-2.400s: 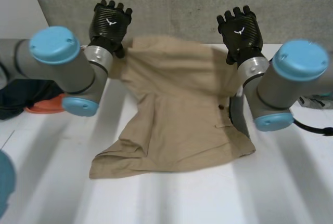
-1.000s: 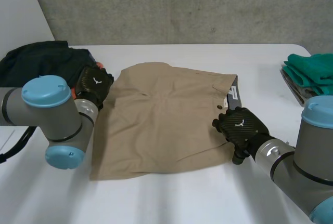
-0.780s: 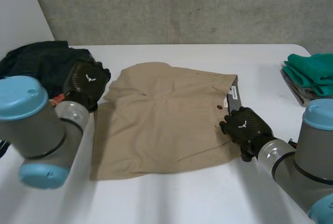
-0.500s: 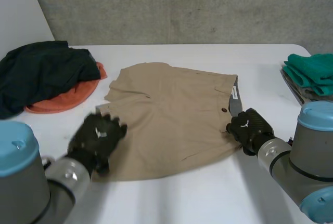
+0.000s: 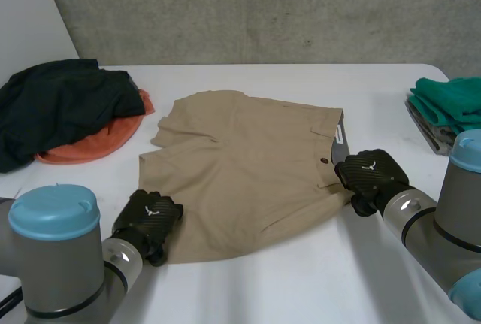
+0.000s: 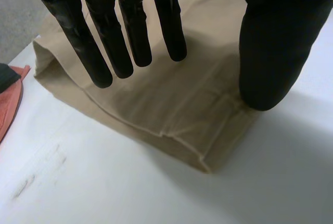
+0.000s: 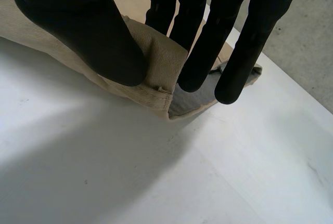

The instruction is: Fold the laundry.

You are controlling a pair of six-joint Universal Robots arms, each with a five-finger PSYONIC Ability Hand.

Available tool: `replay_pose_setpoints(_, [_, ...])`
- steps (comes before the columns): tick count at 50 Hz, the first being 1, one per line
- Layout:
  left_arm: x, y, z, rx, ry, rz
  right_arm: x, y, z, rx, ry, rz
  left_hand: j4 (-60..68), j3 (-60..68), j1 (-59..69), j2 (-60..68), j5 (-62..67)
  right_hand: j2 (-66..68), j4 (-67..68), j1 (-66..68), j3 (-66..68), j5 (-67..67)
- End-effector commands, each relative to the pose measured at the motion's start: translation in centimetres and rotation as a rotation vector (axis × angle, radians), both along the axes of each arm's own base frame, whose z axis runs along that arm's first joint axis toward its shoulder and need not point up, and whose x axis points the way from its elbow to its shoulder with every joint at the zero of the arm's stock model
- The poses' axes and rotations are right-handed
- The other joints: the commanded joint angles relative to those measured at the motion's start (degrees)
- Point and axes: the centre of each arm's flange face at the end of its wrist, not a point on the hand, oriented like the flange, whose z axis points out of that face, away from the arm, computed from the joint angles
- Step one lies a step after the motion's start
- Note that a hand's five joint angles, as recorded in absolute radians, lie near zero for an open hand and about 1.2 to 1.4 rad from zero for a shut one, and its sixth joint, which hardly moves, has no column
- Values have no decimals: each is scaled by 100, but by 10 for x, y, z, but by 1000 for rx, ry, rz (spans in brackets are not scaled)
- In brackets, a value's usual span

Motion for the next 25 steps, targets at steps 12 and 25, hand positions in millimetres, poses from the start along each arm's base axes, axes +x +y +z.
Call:
replay_pose_setpoints(12, [8, -10, 56, -203, 39, 76, -7, 9, 27, -30, 45, 7, 4628, 4662, 4635, 4646, 4624, 1257, 1120, 1825, 1157, 1355])
replay_pose_setpoints(25, [31, 77, 82, 2, -213, -105, -34, 73, 73, 69, 403, 173, 4628, 4662, 4635, 4646, 4624, 1257, 1120, 1825, 1157, 1355])
